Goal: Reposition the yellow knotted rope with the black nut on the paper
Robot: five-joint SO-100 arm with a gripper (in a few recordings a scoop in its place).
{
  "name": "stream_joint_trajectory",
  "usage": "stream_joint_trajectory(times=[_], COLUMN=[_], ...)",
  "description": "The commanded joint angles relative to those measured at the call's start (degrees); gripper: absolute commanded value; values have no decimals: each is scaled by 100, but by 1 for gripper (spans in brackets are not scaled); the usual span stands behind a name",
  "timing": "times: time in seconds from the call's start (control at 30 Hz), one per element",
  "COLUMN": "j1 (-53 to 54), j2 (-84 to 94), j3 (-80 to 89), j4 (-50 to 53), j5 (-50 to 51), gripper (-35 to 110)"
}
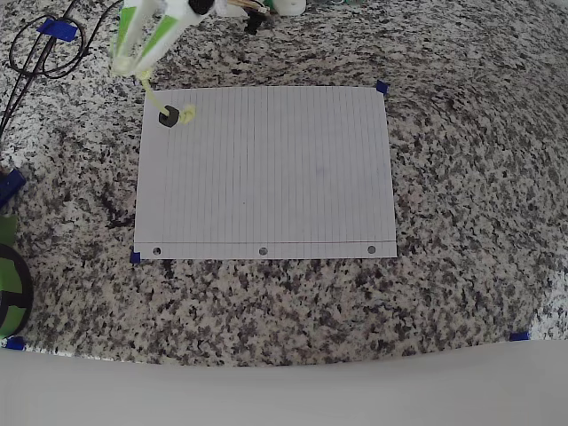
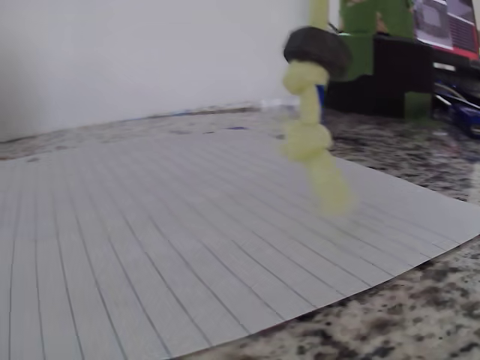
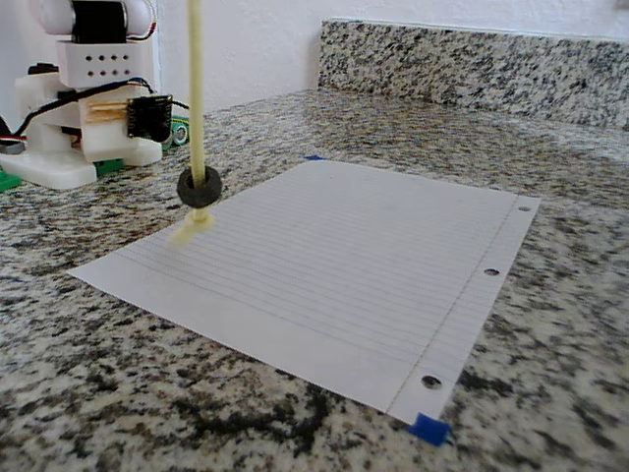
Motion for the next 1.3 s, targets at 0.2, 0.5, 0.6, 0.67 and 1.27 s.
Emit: stream_joint_trajectory(times=[0.2, 0.5, 0.6, 0.67, 1.27], j1=[-448, -158, -44, 141, 844], j2=[650, 773, 747, 738, 229], j3=[193, 185, 185, 185, 316], j4=[26, -281, -404, -316, -26], j5=[272, 475, 422, 387, 18], gripper=[0, 0, 0, 0, 0])
